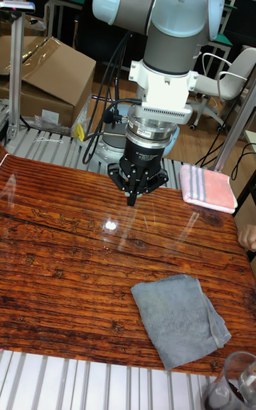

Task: Clean the table with a cloth

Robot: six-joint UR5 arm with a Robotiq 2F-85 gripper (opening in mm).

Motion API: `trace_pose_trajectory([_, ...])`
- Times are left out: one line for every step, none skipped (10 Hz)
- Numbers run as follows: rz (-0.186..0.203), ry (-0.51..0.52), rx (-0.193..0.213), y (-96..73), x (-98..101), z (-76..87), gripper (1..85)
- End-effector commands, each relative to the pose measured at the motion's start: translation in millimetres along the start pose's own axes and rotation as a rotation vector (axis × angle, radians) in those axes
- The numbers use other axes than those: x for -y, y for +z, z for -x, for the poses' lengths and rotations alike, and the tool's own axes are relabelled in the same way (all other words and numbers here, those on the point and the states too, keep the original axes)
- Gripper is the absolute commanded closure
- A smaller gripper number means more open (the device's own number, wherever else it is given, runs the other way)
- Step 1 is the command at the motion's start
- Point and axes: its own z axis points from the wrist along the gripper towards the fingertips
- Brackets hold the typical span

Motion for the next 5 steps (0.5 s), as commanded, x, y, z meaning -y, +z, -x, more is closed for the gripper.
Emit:
trace_pose_trajectory([0.001,-0.001,0.007,-1.6,-0.7,2.2,84.7])
trace_pose_trajectory([0.001,0.001,0.01,-1.9,-0.6,2.8,84.7])
trace_pose_trajectory([-0.004,-0.002,0.011,-2.1,0.3,3.3,84.7])
trace_pose_trajectory([0.001,0.004,0.01,-2.1,-1.5,3.3,84.7])
trace_pose_trajectory([-0.041,-0.021,0.013,-1.5,8.3,4.3,84.7])
